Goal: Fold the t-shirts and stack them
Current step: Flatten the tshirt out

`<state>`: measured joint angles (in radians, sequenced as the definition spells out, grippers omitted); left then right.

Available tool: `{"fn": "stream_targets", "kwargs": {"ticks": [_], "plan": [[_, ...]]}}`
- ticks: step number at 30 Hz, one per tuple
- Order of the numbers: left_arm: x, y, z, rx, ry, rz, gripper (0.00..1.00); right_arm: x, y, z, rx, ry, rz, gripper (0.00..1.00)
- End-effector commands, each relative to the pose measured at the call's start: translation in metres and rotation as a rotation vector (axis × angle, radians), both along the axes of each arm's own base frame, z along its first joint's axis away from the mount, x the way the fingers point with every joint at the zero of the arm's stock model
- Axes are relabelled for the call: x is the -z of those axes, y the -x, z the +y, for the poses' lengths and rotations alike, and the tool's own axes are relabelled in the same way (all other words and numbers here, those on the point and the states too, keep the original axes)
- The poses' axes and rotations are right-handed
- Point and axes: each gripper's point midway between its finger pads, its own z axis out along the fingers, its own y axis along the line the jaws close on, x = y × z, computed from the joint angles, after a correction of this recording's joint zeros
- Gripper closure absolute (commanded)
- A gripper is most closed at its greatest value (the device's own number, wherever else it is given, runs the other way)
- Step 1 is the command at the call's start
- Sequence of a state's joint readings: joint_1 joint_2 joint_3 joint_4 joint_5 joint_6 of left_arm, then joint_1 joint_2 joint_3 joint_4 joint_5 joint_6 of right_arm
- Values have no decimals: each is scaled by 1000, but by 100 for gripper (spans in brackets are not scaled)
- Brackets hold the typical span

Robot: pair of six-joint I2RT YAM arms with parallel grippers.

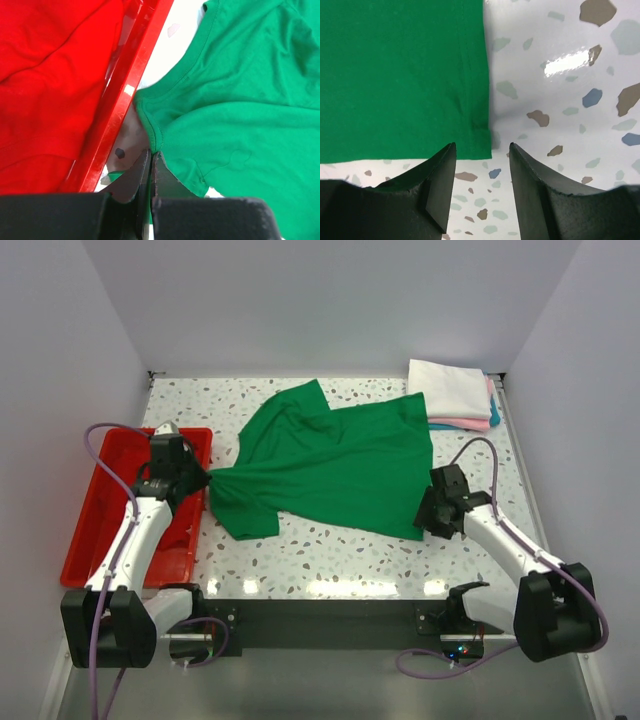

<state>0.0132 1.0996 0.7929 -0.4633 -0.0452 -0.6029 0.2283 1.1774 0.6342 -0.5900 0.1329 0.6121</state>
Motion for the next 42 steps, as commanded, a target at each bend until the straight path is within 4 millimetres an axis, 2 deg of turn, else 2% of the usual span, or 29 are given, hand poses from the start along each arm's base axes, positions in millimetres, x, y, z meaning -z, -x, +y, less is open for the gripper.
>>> {"fn": "stream_targets", "kwargs": {"ticks": [1, 11, 16, 19, 20, 21, 22, 24, 25, 26, 28, 29, 30, 31, 32, 33, 34, 35, 36, 37, 38, 39, 40, 41, 42], "plan": [[-13, -14, -1, -10, 27, -69, 100, -5, 8, 12, 37, -81, -3, 49], [-9, -12, -4, 1, 40, -67, 100, 24, 21, 22, 64, -129, 42, 47], [-5, -11, -4, -3, 43, -67, 100, 35, 12, 28, 79, -137, 33, 49], [2, -7, -5, 0, 46, -58, 100, 36, 3, 28, 91, -130, 4, 72], [1, -7, -5, 2, 44, -64, 100, 35, 0, 28, 92, -132, -4, 87], [4, -5, -4, 0, 44, -58, 100, 34, -1, 28, 90, -134, -11, 94], [3, -4, -9, 20, 58, -61, 100, 32, -1, 29, 86, -139, -12, 99], [-3, -1, -9, 25, 55, -76, 100, 16, -4, 28, 74, -138, -53, 100], [-7, 0, -9, 33, 49, -90, 100, 2, -10, 26, 75, -131, -90, 100], [-14, 4, -8, 35, 43, -103, 100, -23, -16, 25, 72, -142, -169, 100], [-29, 6, -7, 38, 32, -132, 100, -51, -7, 15, 68, -114, -208, 100], [-41, 12, -9, 49, 33, -161, 100, -82, -15, 11, 73, -109, -286, 100], [-54, 13, -10, 54, 34, -190, 100, -106, -5, 3, 69, -101, -335, 100], [-63, 16, -10, 59, 34, -209, 100, -144, -9, 0, 69, -106, -421, 100], [-82, 22, -11, 61, 33, -250, 100, -164, -6, -7, 81, -88, -465, 100], [-92, 26, -12, 65, 35, -273, 100, -181, 7, -13, 72, -72, -488, 100], [-103, 30, -13, 66, 41, -298, 100, -198, 10, -17, 77, -65, -523, 100], [-115, 39, -13, 66, 41, -322, 100, -235, 14, -20, 82, -73, -605, 100], [-140, 43, -13, 63, 41, -376, 100, -249, 21, -26, 85, -54, -628, 100], [-155, 47, -13, 64, 40, -405, 100, -262, 24, -28, 84, -49, -652, 100], [-166, 56, -13, 57, 38, -419, 100, -296, 30, -31, 90, -61, -725, 100], [-200, 62, -12, 56, 34, -491, 100, -306, 37, -33, 84, -54, -736, 100], [-216, 67, -12, 56, 34, -523, 100, -318, 38, -34, 85, -55, -754, 100], [-228, 74, -12, 55, 33, -534, 100, -345, 44, -36, 85, -70, -815, 100], [-261, 83, -12, 53, 29, -606, 100, -353, 48, -36, 78, -73, -823, 100]]}}
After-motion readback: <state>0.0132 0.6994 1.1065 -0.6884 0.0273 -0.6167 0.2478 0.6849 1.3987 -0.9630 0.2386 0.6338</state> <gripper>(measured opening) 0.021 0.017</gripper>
